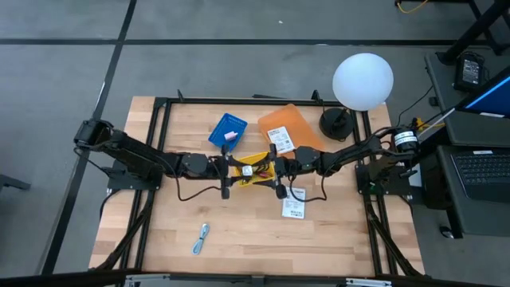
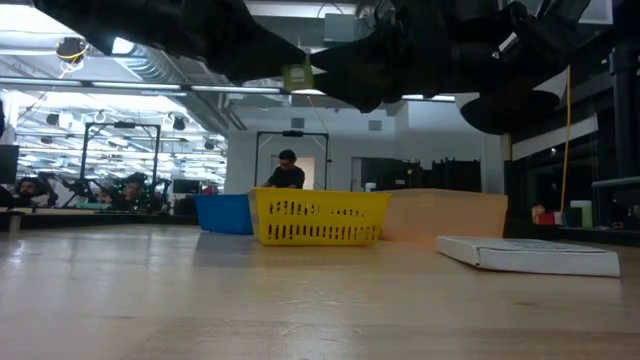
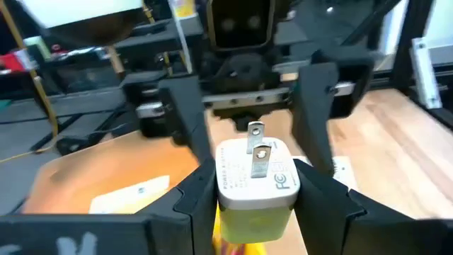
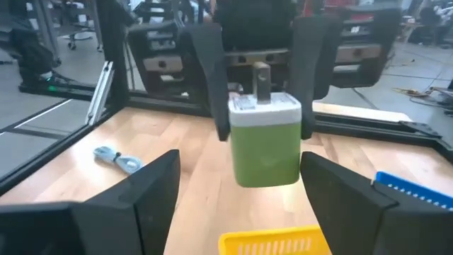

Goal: Pick and place items into bin
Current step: Put the green charger adapter into the blue bin

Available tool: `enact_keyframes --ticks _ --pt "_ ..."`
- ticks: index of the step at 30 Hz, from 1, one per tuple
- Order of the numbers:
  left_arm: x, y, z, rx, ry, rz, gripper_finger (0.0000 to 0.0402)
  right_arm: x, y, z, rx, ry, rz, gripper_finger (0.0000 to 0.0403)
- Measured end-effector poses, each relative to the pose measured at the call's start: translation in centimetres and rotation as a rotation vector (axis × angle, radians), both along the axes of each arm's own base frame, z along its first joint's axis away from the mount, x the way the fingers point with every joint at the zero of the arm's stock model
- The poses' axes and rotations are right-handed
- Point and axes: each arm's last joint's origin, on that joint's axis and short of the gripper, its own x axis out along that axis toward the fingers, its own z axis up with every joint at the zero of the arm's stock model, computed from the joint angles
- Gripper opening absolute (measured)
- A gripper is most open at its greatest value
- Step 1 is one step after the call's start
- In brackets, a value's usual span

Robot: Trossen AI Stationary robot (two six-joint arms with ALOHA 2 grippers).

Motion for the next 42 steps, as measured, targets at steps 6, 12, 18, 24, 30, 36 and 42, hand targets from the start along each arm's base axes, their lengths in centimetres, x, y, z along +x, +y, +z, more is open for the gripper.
enact_keyframes --ticks 6,12,18,24,30,36,42 --pt "-1.4 0.4 1.0 0.025 0.040 0.032 0.0148 -0.5 0.0 0.9 0.001 0.017 -0.004 0.0254" --pt "-3.3 0.8 0.2 0.022 0.021 0.069 0.0148 -0.7 0.0 1.0 0.002 0.056 -0.002 0.0213" --pt "-5.1 1.2 -0.4 -0.011 0.010 0.116 0.0148 -1.0 0.0 0.5 0.007 0.076 0.010 0.0137" --pt "-6.3 1.6 -0.9 -0.004 0.011 0.168 0.0148 -1.7 0.0 -0.4 0.055 0.100 0.004 0.0035" --pt "-6.6 1.8 -1.5 -0.038 0.062 0.251 0.0148 -2.6 0.2 -0.8 0.077 0.039 0.007 0.0012" --pt "-6.9 2.2 -1.7 -0.052 0.066 0.385 0.0148 -2.8 0.1 -1.1 0.081 0.042 0.004 0.0002" --pt "-6.9 2.3 -1.6 -0.086 0.059 0.446 0.0148 -2.8 0.1 -1.2 0.080 0.055 0.003 0.0003"
